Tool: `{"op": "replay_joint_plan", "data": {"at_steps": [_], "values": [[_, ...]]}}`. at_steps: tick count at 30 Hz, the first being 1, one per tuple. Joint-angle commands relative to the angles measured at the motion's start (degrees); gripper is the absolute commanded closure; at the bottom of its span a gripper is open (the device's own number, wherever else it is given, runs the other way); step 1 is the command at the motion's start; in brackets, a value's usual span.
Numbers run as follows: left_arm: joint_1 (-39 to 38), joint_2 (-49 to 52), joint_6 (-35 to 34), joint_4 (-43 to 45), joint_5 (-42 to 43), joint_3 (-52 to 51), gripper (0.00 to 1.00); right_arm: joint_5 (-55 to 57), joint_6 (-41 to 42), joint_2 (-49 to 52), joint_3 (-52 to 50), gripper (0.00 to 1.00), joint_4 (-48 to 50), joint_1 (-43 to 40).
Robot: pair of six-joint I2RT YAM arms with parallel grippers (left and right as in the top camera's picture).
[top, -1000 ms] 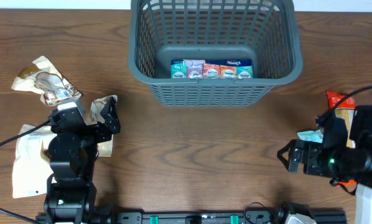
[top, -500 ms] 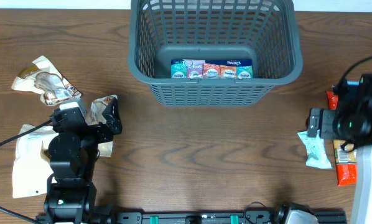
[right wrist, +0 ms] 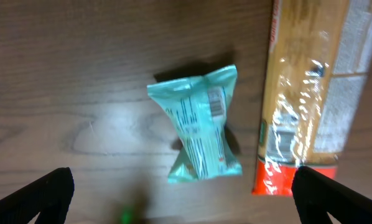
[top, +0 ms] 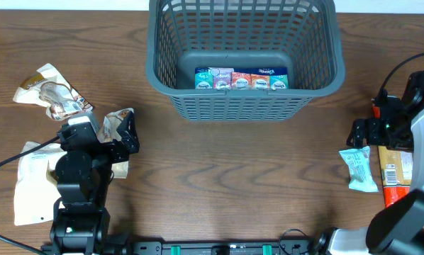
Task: Pack container
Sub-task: 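Lower the right gripper onto the mint-green snack and grasp it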
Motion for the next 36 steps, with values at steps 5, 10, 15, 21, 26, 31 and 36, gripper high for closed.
{"op": "replay_joint_plan", "data": {"at_steps": [5, 10, 15, 21, 26, 31, 36], "values": [[0.28, -0.11, 0.96, -0.11, 0.57, 1.31, 0.01, -0.76, -3.67, 5.49, -0.11, 0.05, 0.74, -1.79], [0.28, -0.11, 0.96, -0.11, 0.52, 1.31, 0.01, -1.01, -5.27, 8.07, -0.11, 0.05, 1.05, -1.84], [0.28, -0.11, 0.96, -0.11, 0.52, 1.31, 0.01, -1.86, -5.55, 9.05, -0.11, 0.05, 2.1, -1.75], [0.28, -0.11, 0.96, -0.11, -0.76, 1.31, 0.01, -3.37, -6.82, 7.82, -0.13, 0.22, 2.54, -0.87], [0.28, -0.11, 1.16, -0.13, -2.47, 1.31, 0.02, -3.45, -6.43, 5.16, -4.39, 0.21, 4.98, -1.07], [0.28, -0.09, 1.16, -0.11, -2.47, 1.31, 0.01, -4.48, -0.17, -0.5, -11.47, 0.22, 6.75, -0.28], [0.28, -0.09, 1.16, -0.13, -2.45, 1.31, 0.01, -4.66, 3.1, -8.74, -14.43, 0.21, 6.23, 0.5]]}}
